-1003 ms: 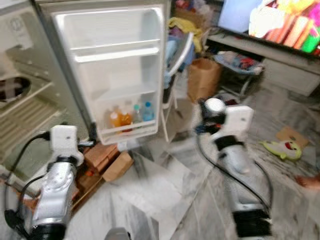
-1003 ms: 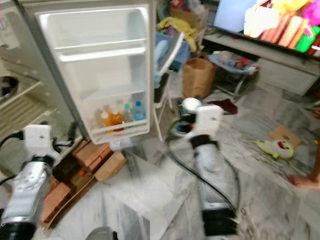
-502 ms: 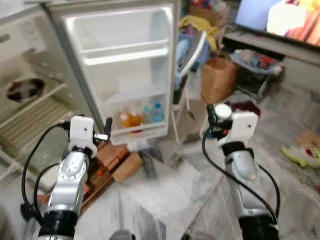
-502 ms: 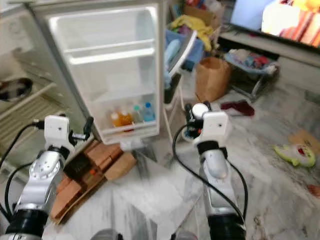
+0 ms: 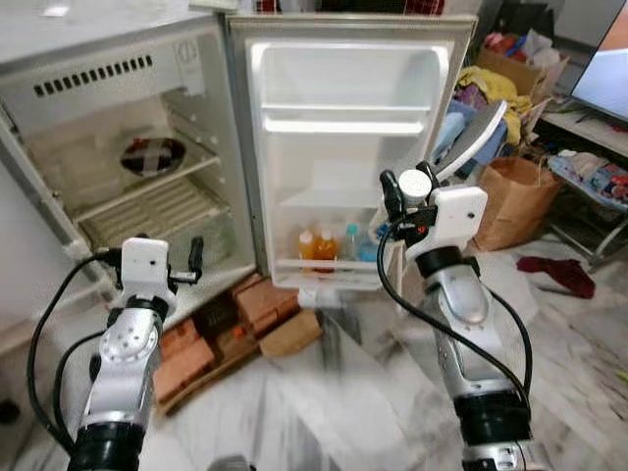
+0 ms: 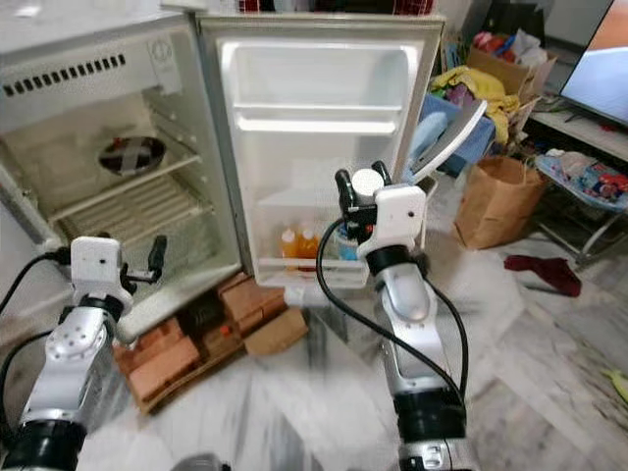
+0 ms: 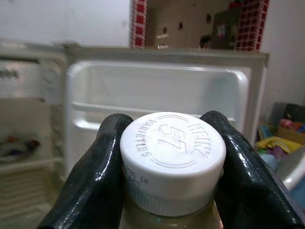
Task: Restocking fridge
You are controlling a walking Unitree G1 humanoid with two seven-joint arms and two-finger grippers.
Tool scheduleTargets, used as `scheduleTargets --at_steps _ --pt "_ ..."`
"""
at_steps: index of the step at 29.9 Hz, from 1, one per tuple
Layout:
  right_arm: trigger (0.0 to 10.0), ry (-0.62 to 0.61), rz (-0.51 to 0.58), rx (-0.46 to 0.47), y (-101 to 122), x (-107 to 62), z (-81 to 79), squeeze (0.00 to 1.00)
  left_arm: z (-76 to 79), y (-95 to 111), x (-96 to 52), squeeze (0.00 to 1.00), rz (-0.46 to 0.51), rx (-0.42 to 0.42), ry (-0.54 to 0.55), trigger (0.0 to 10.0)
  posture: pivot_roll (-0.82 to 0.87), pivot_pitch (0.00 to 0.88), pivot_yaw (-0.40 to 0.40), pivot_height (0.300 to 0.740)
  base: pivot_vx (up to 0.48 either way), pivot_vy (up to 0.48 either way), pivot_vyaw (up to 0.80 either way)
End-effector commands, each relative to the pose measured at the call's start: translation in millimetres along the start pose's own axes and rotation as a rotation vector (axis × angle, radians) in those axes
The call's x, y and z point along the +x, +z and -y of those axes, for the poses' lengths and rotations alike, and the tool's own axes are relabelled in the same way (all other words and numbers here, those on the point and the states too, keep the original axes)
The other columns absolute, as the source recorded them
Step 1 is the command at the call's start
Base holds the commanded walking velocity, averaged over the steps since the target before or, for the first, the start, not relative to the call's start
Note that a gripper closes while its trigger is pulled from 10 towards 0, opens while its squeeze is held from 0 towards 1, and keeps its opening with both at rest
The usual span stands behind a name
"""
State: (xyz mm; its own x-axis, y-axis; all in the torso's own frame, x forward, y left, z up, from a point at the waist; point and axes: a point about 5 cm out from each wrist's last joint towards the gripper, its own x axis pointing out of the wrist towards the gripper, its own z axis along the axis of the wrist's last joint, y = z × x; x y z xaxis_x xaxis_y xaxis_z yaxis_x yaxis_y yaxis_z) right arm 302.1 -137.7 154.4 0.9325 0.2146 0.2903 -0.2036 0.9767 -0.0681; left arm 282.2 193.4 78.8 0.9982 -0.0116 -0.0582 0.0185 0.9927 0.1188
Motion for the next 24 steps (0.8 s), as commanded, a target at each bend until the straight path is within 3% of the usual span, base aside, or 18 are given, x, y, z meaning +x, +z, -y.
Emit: scheduleTargets --at_steps 1,8,11,24 --pt "10.0 0.016 0.053 -0.013 10 5.2 -1.6 0.0 0.3 3 2.8 0.0 0.009 0.002 -0.001 10.0 -0.01 0.0 -0.019 0.74 0.337 -0.337 0.0" --pt "10.0 0.042 0.059 -0.021 11 7.4 -4.5 0.0 5.9 3 3.7 0.0 0.008 -0.012 -0.007 10.0 -0.01 0.0 -0.014 0.74 0.287 -0.38 0.0" --pt "10.0 0.074 0.068 -0.036 12 7.8 -8.7 0.0 7.3 4 3.8 0.0 0.014 -0.033 -0.005 10.0 -0.01 0.0 -0.015 0.74 0.0 -0.425 0.8" --pt "10.0 0.137 0.084 -0.05 14 10.8 -13.0 0.0 8.0 2 2.5 0.0 0.007 -0.038 0.019 10.0 0.0 0.0 -0.019 0.74 0.0 0.0 0.8"
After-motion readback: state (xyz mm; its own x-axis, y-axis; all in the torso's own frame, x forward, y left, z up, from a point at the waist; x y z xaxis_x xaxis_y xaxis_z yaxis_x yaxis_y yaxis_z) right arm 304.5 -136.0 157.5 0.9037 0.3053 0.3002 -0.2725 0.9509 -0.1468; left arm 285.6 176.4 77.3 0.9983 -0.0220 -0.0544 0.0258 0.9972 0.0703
